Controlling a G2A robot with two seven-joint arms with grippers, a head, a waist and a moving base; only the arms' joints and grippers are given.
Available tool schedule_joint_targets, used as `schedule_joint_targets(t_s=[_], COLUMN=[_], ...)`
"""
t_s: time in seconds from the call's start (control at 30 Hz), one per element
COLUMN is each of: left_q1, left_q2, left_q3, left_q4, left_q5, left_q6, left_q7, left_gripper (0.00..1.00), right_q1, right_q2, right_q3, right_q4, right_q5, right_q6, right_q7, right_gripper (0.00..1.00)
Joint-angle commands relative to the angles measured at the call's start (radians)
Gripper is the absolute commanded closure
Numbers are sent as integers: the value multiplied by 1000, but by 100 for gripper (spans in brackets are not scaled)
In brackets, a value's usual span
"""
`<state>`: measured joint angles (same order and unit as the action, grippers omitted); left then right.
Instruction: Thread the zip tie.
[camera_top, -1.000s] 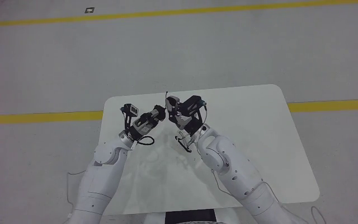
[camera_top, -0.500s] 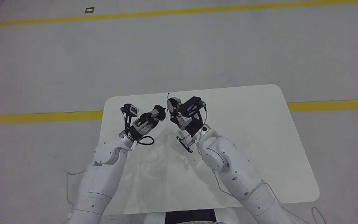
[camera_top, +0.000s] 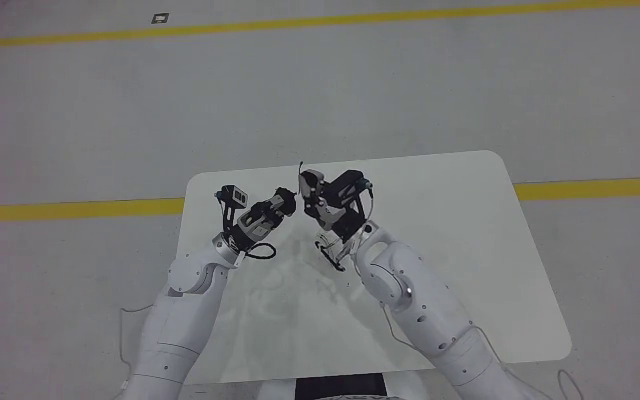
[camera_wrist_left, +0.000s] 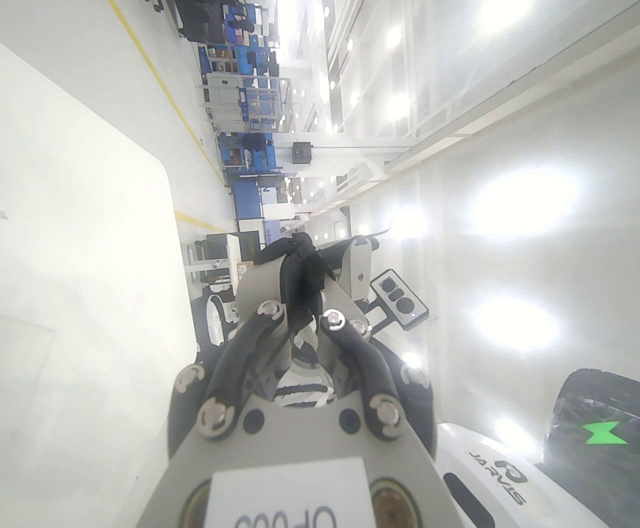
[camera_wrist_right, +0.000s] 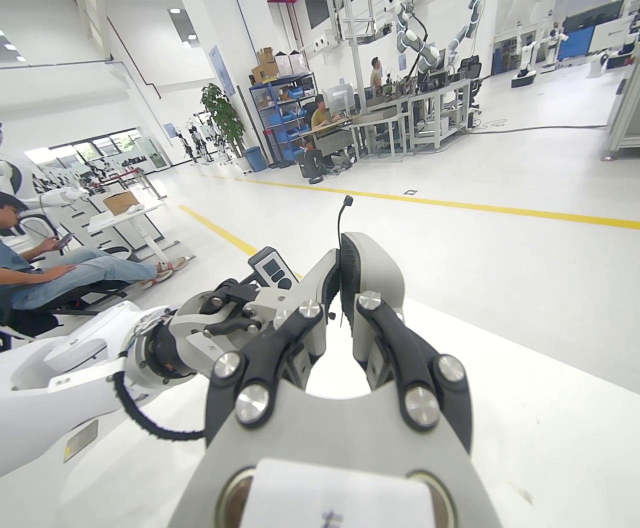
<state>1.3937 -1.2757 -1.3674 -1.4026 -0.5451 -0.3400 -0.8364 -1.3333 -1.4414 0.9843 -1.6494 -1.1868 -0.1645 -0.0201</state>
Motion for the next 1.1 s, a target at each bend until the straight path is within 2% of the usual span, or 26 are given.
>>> schedule_joint_targets(t_s=[0.0, 0.13, 0.4, 0.63, 0.73, 0.8, 0.87, 0.93, 1.07], left_q1=[0, 0, 0, 0, 15, 29, 39, 49, 50], left_q2=[0, 0, 0, 0, -2, -7, -15, -28, -60], left_q3=[0, 0, 0, 0, -1, -17, -44, -60, -103], left_q4=[0, 0, 0, 0, -1, -4, -7, -9, -17], left_q5=[0, 0, 0, 0, 5, -18, 10, -5, 51], left_q6=[0, 0, 0, 0, 0, 0, 0, 0, 0], left_q7=[0, 0, 0, 0, 15, 11, -5, -19, -84], left_gripper=[100, 100, 100, 100, 100, 100, 100, 100, 100], right_q1=[-2, -14, -42, -42, -45, -56, -70, -82, -104], right_q2=[1, 2, 10, 10, 10, 10, 10, 11, 14], right_q3=[3, 12, 50, 50, 49, 46, 39, 37, 37], right_q4=[-5, -22, -125, -125, -127, -137, -146, -147, -145], right_q5=[0, 14, 31, 31, 32, 36, 29, 28, 21], right_q6=[-1, 4, 12, 12, 13, 12, 4, 0, -19], right_q7=[2, 3, 16, 16, 14, -14, -50, -76, -104], right_gripper=[100, 100, 100, 100, 100, 100, 100, 100, 100])
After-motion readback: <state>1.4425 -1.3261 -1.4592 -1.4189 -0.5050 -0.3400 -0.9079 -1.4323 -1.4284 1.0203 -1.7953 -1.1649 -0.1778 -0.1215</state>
